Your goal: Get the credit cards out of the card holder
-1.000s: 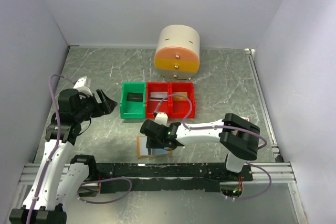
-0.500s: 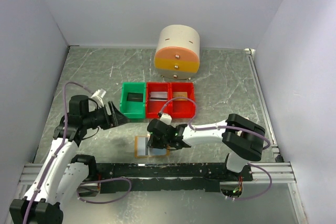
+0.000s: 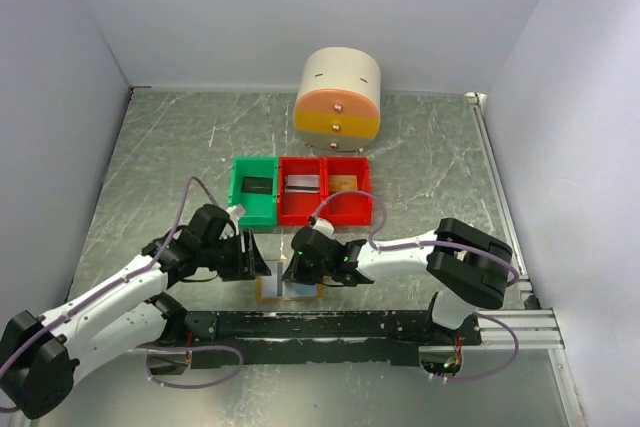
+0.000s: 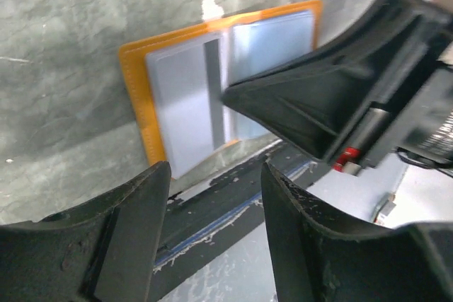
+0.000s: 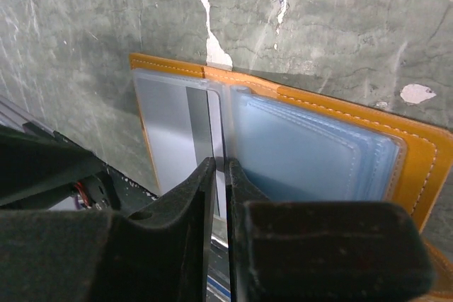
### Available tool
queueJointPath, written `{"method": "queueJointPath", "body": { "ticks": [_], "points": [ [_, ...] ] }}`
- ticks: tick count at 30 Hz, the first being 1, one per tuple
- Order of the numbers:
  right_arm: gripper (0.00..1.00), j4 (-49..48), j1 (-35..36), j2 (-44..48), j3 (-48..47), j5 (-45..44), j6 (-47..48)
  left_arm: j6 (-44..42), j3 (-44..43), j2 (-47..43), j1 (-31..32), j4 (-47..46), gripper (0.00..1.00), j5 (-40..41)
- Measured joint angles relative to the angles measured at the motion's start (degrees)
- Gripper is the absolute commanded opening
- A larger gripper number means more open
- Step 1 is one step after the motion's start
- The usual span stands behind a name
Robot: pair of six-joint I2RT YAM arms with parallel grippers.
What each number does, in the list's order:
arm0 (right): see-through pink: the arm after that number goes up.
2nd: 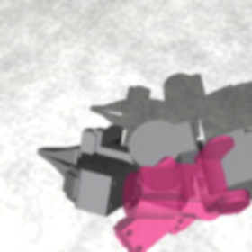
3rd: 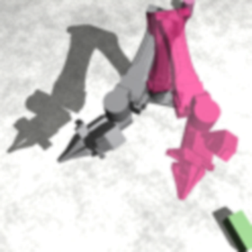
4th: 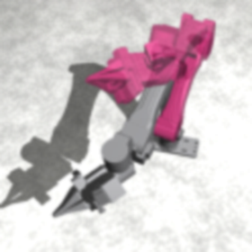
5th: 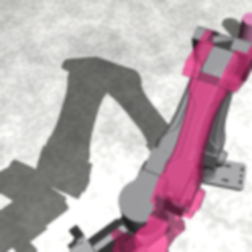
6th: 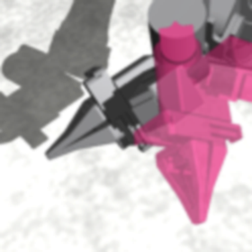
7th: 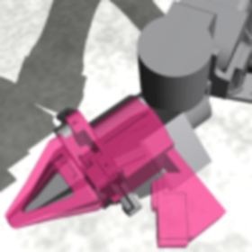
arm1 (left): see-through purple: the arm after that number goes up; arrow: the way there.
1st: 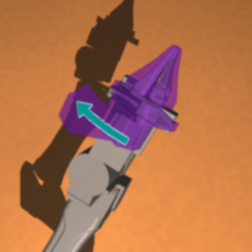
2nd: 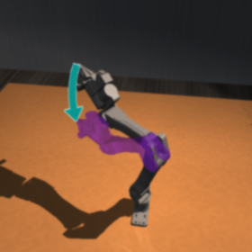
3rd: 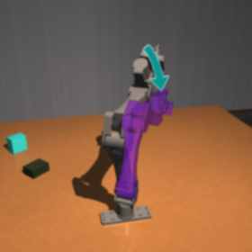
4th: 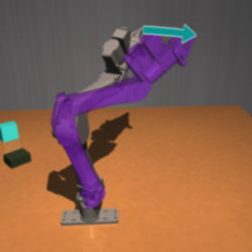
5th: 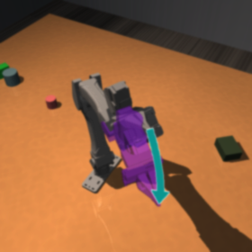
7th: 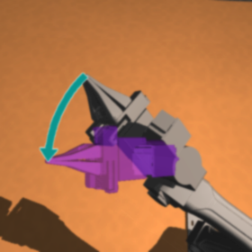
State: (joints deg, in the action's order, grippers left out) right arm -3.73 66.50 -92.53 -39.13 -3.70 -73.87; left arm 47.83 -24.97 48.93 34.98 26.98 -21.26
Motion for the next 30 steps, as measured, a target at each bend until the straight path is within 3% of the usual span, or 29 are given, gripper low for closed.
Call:
{"method": "queueJointPath", "body": {
  "ticks": [12, 30],
  "points": [
    [0.14, -2.45, -0.85, -0.13, 1.03, 2.21, -0.63, 4.96, 5.90, 7.61, 4.59, -10.14, 0.25, 4.52],
    [0.14, -15.43, -3.43, -0.09, 5.99, 10.47, 2.23, 3.80, 6.73, 7.58, 5.38, -10.27, 0.16, 7.10]
  ]
}}
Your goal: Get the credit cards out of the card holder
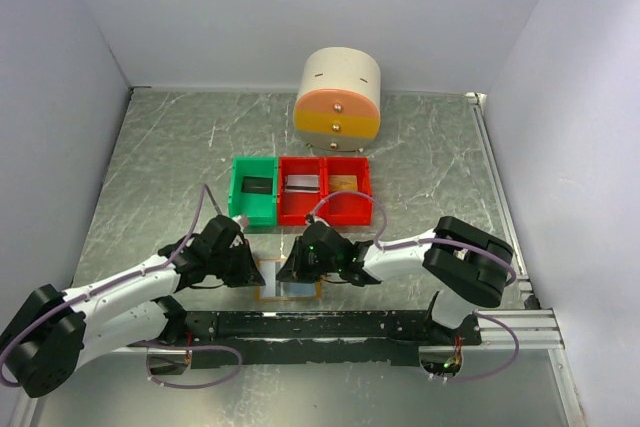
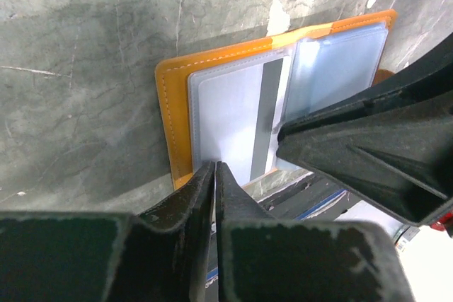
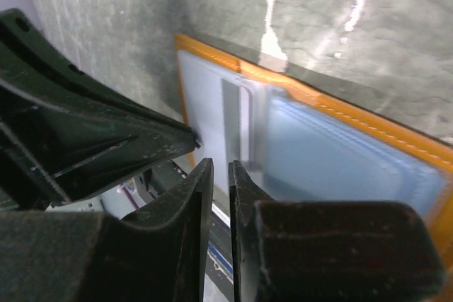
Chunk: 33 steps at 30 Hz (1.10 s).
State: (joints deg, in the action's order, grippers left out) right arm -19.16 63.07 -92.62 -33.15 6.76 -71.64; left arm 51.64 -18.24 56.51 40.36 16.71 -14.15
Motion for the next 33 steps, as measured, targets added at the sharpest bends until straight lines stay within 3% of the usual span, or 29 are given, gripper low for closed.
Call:
{"method": "queueJointPath", "body": {
  "ticks": [4, 8, 15, 25, 33],
  "points": [
    [0.01, -1.42, 0.00, -0.11, -0.94, 1.64, 1.73, 0.00, 0.20, -0.37, 0.04, 0.00, 0.16, 0.02],
    [0.00, -1.20, 0.00, -0.11, -2.05, 1.75, 2.62, 0.00, 0.20, -0.59, 0.11, 0.13, 0.16, 0.17],
    [0.16, 5.49, 0.00, -0.11, -3.58, -0.94, 3.10, 0.00, 0.20, -1.92, 0.24, 1.20, 0.16, 1.01],
    [0.28, 12.02, 0.04, -3.23, -8.26, -2.03, 3.34, 0.00, 0.22, -2.60, 0.26, 2.08, 0.17, 1.14],
    [0.13, 3.80, -0.07, -3.10, -4.02, -0.52, 2.25, -0.02, 0.22, -1.40, 0.26, 1.27, 0.16, 0.85]
  ]
}}
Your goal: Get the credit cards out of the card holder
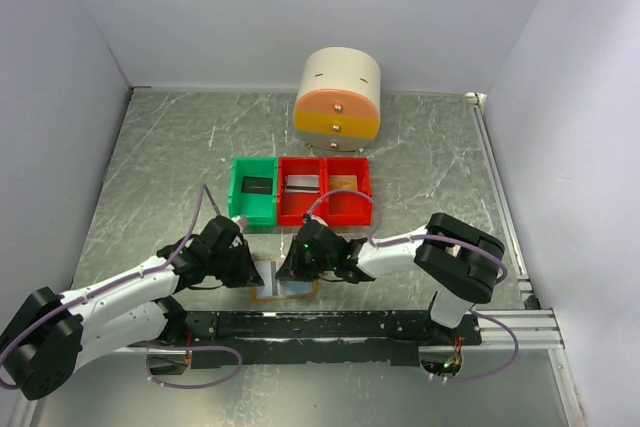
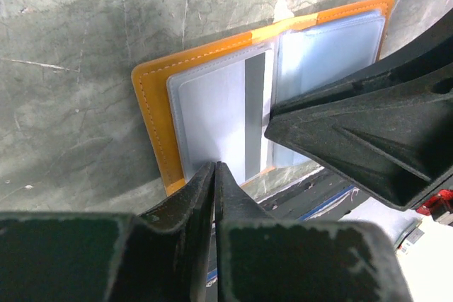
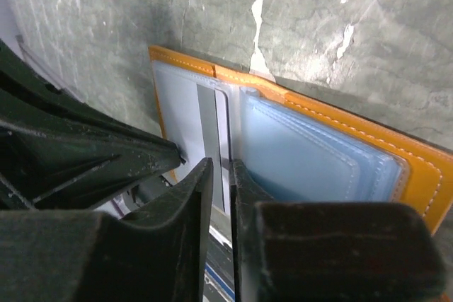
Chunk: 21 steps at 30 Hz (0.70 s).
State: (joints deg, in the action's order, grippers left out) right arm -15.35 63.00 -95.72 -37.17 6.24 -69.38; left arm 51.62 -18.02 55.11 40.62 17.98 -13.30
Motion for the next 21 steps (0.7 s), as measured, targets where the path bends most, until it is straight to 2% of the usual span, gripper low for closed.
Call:
{"method": "queueJointPath", "body": {
  "ticks": [6, 11, 16, 21],
  "points": [
    [0.09, -8.83, -0.09, 0.61, 4.48, 4.09, -0.44, 0.02, 0.00, 0.13, 0.00, -0.22, 0.15, -0.02],
    [0.04, -10.60, -0.20, 0.61, 2.21, 7.19, 0.02, 0.02, 0.00, 0.13, 0.00, -0.35, 0.14, -0.02],
    [0.21, -6.08, -0.20, 2.91, 1.22, 4.15, 0.02, 0.04, 0.00, 0.07, 0.00, -0.22, 0.21, 0.02],
    [0.39, -1.11, -0.37, 7.87, 1.70, 0.02, 1.03, 0.07, -0.02, -2.51, 0.04, 1.46, 0.39, 0.87]
  ]
}}
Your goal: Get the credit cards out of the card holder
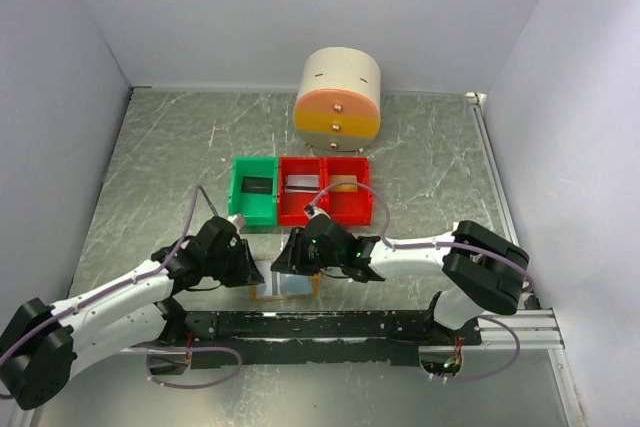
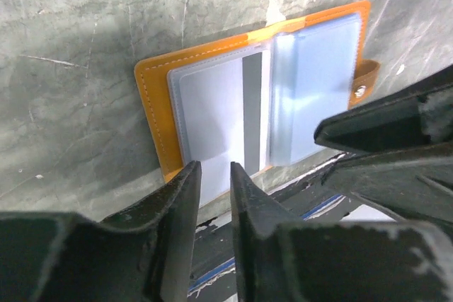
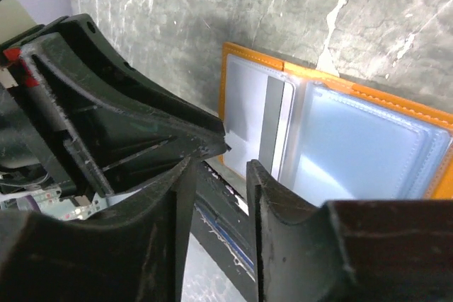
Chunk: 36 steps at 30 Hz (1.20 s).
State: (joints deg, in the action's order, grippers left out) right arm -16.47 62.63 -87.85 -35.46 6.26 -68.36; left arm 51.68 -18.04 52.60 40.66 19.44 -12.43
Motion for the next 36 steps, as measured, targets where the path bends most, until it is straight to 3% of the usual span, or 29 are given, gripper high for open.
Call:
{"method": "queueJointPath", "body": {
  "ticks": [3, 7, 11, 19, 36],
  "points": [
    [0.45, 0.26, -0.52, 0.17, 0.02, -0.02, 1.11, 0.04, -0.28, -2.47, 0.00, 1.16, 0.44, 1.01],
    [0.41, -3.19, -0.70, -2.16, 0.83, 1.31, 1.49, 0.00, -1.81, -2.45, 0.02, 2.43, 0.43, 2.08],
    [0.34, -3.45, -0.63, -5.66, 0.61, 2.10, 1.40, -0.33, -2.99, -0.02, 0.04, 2.86, 0.34, 2.38],
    [0.34, 2.97, -0.46, -7.74, -3.26, -2.08, -1.51, -1.77, -3.34, 5.40, 0.04, 3.23, 0.20, 3.63],
    [0.12, -15.13, -1.38, -8.37, 6.14, 0.83, -2.23, -1.75, -5.05, 9.07, 2.60, 2.73, 0.12, 4.70]
  ]
}}
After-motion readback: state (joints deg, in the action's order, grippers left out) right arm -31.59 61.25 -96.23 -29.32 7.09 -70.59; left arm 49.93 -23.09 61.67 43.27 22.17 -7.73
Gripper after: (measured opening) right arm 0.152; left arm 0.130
